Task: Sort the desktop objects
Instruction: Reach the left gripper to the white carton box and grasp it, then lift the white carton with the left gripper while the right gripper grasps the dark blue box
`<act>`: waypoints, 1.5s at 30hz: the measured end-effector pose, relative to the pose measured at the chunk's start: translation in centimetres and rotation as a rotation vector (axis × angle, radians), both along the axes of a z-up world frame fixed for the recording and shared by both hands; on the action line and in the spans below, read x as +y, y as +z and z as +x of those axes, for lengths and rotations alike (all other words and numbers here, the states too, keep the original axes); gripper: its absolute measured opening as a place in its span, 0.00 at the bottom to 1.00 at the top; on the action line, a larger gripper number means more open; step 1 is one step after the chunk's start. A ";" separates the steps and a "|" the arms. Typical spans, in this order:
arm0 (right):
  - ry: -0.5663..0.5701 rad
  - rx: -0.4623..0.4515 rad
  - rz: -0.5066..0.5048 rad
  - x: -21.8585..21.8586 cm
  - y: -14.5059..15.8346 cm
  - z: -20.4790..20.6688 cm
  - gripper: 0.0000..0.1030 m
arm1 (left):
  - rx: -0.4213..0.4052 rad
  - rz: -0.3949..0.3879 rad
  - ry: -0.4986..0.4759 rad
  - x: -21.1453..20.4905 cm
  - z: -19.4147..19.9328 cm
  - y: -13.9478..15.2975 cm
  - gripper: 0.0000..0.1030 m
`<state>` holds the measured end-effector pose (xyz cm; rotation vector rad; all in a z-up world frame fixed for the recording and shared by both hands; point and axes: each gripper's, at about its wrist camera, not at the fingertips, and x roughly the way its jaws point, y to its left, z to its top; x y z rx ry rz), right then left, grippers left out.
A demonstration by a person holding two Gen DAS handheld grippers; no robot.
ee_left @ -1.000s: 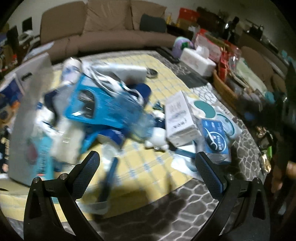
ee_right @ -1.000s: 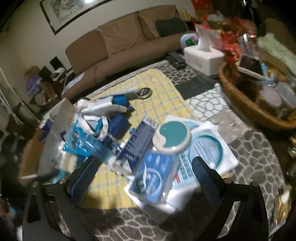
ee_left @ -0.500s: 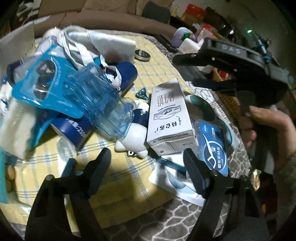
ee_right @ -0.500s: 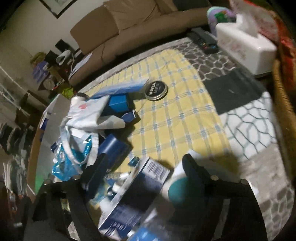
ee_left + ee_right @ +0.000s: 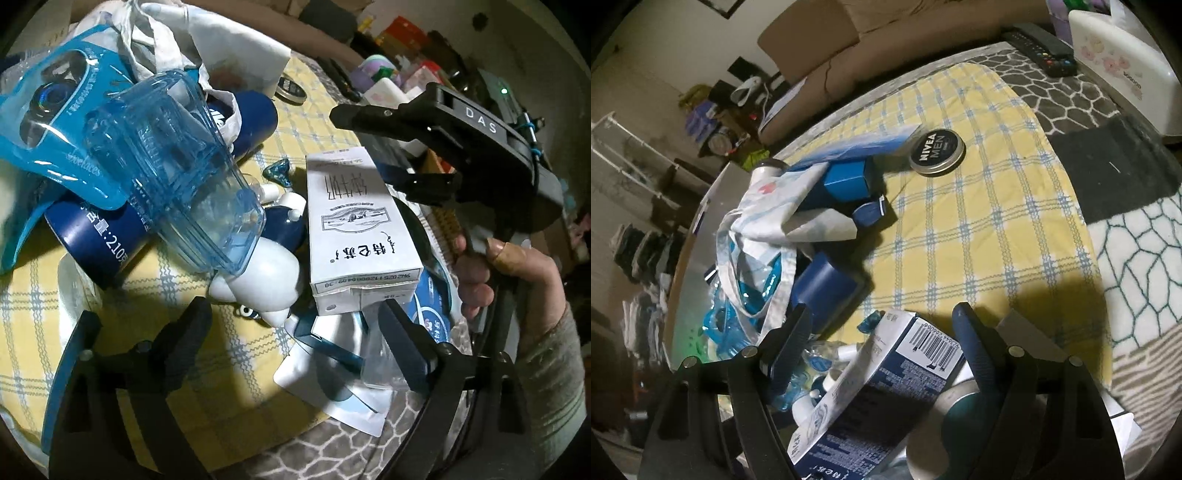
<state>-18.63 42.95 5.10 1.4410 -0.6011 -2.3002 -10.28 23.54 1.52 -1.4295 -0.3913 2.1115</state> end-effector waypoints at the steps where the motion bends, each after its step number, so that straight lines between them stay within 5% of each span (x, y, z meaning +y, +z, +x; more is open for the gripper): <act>1: 0.002 -0.007 0.012 0.0 -0.1 -0.1 0.78 | 0.003 -0.004 0.001 0.0 0.1 0.1 0.88; 6: 0.026 -0.032 0.092 -0.9 -0.6 -0.3 0.78 | 0.038 -0.046 0.007 0.4 0.5 0.4 1.00; 15: 0.074 -0.129 0.218 -2.9 -1.8 -1.2 0.78 | 0.082 -0.062 0.007 0.4 1.1 1.7 1.00; 18: 0.053 -0.142 0.251 -2.8 -2.0 -1.3 0.62 | 0.071 -0.042 0.000 0.7 0.7 1.6 1.00; 23: 0.020 -0.147 0.176 -1.5 -1.8 -0.7 0.56 | 0.070 0.002 0.011 1.1 -0.6 2.2 0.94; 30: -0.036 -0.086 0.074 -1.4 0.0 1.1 0.46 | 0.102 0.029 -0.014 1.3 -1.6 3.7 0.66; 36: 0.006 -0.033 0.088 -3.8 2.1 3.3 0.42 | 0.047 0.031 0.034 -0.8 -0.6 1.8 0.96; 45: 0.003 0.061 0.044 -6.3 4.7 7.8 0.40 | 0.061 0.044 -0.066 -1.3 2.5 0.6 0.88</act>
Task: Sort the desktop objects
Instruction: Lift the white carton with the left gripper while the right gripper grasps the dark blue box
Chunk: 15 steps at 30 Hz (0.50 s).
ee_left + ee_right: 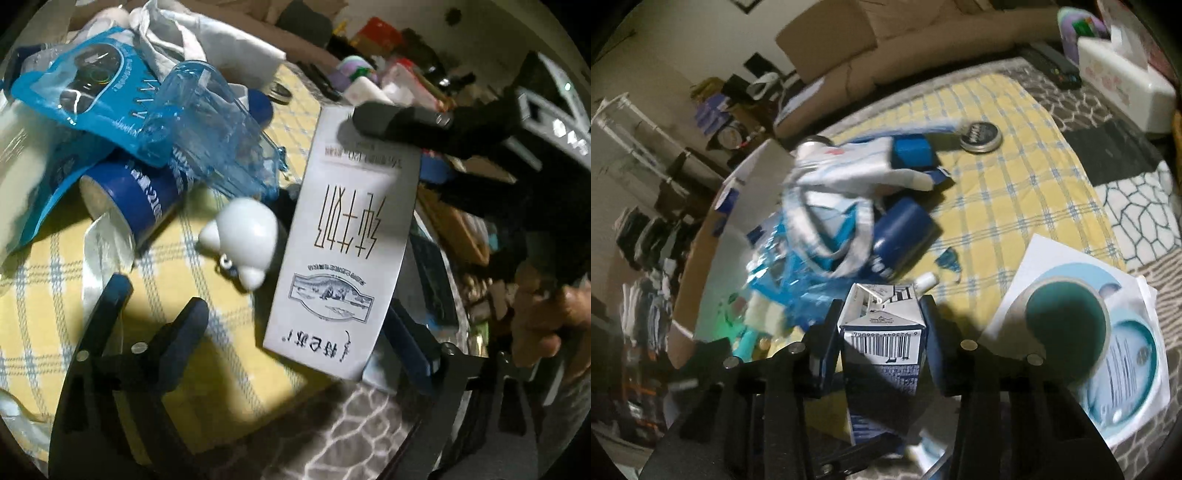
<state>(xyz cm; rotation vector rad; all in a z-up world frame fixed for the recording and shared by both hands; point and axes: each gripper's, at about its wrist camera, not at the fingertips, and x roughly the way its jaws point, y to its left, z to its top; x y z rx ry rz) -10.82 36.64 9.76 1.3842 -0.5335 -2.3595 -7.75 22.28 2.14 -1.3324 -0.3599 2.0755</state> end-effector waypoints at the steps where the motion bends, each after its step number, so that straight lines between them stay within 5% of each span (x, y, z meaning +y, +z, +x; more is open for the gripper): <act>1: 0.007 0.010 0.002 -0.4 0.3 0.6 0.40 | 0.005 0.003 -0.006 -0.1 0.3 0.1 0.86; 7: 0.050 0.096 0.139 -3.2 2.1 3.8 0.41 | 0.084 -0.031 -0.017 -0.6 1.9 1.7 0.86; 15: 0.090 0.205 0.238 -5.8 2.4 8.3 0.42 | 0.245 -0.075 -0.131 -0.5 3.1 3.9 1.00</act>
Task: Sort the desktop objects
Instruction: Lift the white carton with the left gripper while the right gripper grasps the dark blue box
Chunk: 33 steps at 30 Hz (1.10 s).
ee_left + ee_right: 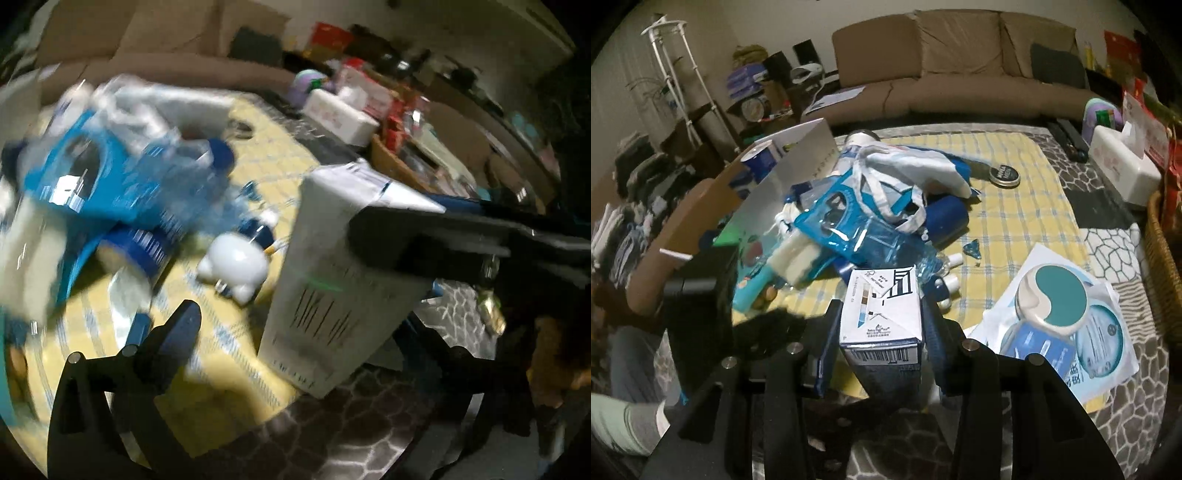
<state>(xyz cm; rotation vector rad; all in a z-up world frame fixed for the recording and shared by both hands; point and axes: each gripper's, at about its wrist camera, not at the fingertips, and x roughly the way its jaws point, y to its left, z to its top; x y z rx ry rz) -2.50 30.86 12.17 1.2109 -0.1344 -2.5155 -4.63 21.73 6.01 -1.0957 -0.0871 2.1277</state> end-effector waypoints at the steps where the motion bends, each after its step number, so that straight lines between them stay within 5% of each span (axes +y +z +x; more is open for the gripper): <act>1: -0.003 -0.003 -0.009 0.1 0.0 0.0 0.42 | 0.027 -0.010 -0.022 0.5 0.1 0.2 0.97; 5: -0.010 -0.035 -0.081 1.1 -0.3 0.1 0.48 | 0.017 0.014 -0.109 2.2 0.1 -0.2 0.76; 9: -0.096 -0.065 -0.075 2.2 -1.6 0.2 0.69 | -0.020 0.028 -0.095 1.9 0.6 -1.3 0.68; 13: -0.100 -0.084 -0.113 2.3 -3.1 0.3 0.65 | -0.049 0.045 -0.093 1.5 0.8 -2.5 0.71; 15: -0.087 -0.080 -0.130 1.9 -3.3 0.0 0.49 | -0.060 0.047 -0.083 1.0 0.9 -3.0 0.71; 24: -0.147 -0.119 -0.259 3.2 -3.3 -0.7 0.47 | -0.096 0.059 -0.096 0.0 1.1 -3.3 0.65; 33: -0.097 -0.090 -0.311 1.0 2.0 0.1 0.47 | -0.044 0.130 -0.073 -5.2 3.1 2.9 0.63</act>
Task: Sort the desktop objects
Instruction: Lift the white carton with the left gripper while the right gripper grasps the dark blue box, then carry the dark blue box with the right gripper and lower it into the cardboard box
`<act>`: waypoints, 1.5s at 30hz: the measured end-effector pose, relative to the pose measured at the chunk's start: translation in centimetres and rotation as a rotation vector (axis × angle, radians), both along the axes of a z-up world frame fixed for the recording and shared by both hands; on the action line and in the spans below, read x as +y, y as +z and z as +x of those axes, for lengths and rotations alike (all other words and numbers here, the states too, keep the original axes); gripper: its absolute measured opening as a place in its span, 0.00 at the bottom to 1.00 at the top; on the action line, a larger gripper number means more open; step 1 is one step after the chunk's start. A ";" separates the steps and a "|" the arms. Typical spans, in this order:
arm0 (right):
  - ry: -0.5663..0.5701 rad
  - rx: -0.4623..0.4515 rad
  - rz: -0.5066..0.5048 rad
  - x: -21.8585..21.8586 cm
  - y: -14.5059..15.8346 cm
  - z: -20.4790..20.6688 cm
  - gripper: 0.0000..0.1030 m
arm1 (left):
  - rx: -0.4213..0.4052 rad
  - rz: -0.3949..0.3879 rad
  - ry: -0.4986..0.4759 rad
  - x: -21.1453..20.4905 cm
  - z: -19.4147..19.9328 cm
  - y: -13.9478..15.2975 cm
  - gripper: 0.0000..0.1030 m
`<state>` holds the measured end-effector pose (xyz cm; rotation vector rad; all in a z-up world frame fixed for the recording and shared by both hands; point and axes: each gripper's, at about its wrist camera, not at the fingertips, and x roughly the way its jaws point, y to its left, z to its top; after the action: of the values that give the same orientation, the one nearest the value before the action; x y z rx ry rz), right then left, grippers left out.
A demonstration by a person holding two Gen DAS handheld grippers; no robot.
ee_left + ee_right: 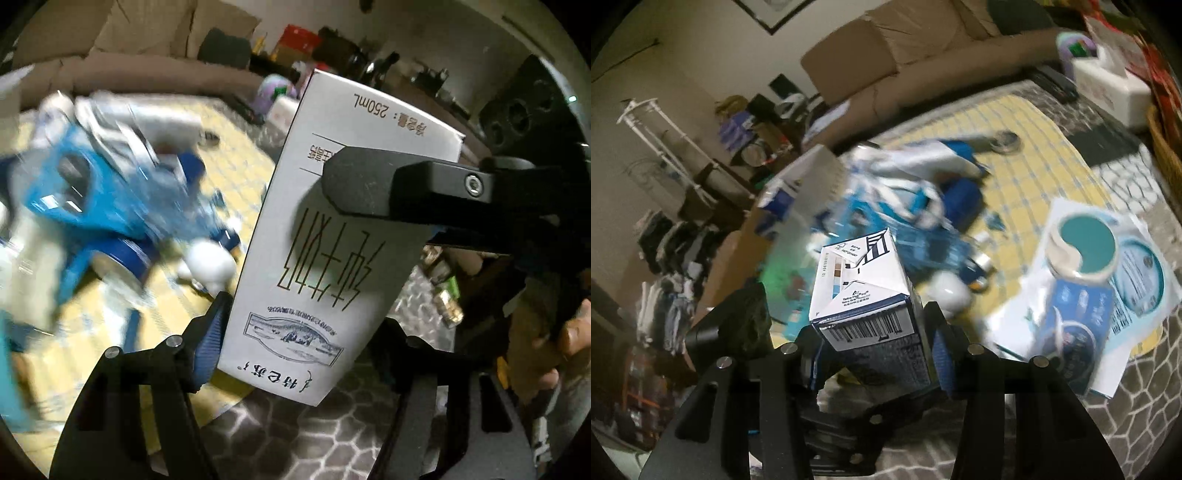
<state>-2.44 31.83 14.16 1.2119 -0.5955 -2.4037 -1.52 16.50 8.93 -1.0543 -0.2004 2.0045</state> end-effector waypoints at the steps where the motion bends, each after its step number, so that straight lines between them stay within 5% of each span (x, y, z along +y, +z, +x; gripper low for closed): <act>1: 0.014 0.011 -0.007 -0.7 1.1 -0.2 0.47 | 0.008 0.012 0.011 -1.1 0.0 1.0 0.62; 8: 0.127 0.072 -0.060 -7.9 7.7 -4.2 0.47 | 0.033 0.053 0.126 -10.2 -2.2 7.6 0.58; 15: 0.220 0.042 -0.126 -16.9 9.1 -12.5 0.47 | 0.030 -0.007 0.275 -18.8 -8.4 9.9 0.57; 22: 0.266 -0.033 -0.067 -24.9 5.9 -22.9 0.47 | -0.137 -0.057 0.387 -23.7 -17.6 5.5 0.57; 32: 0.220 -0.190 -0.010 -28.9 -2.4 -33.4 0.45 | -0.343 -0.135 0.465 -26.9 -25.5 -1.8 0.59; 34: 0.219 -0.203 0.000 -29.4 -3.0 -34.4 0.39 | -0.398 -0.148 0.473 -27.2 -26.2 -3.7 0.61; 35: 0.216 -0.205 -0.001 -29.5 -3.2 -34.7 0.22 | -0.396 -0.147 0.476 -27.4 -26.3 -4.2 0.56; 36: 0.218 -0.205 -0.025 -29.5 -3.2 -35.1 0.19 | -0.374 -0.166 0.483 -27.4 -26.5 -4.1 0.55; 45: 0.191 -0.139 0.269 -28.9 -2.6 -33.7 0.20 | -0.366 -0.088 0.529 -29.0 -26.3 -3.7 0.55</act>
<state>-36.11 2.91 11.54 1.4824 -0.1860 -2.3024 -27.81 -12.53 5.19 -1.5444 -0.6466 2.2748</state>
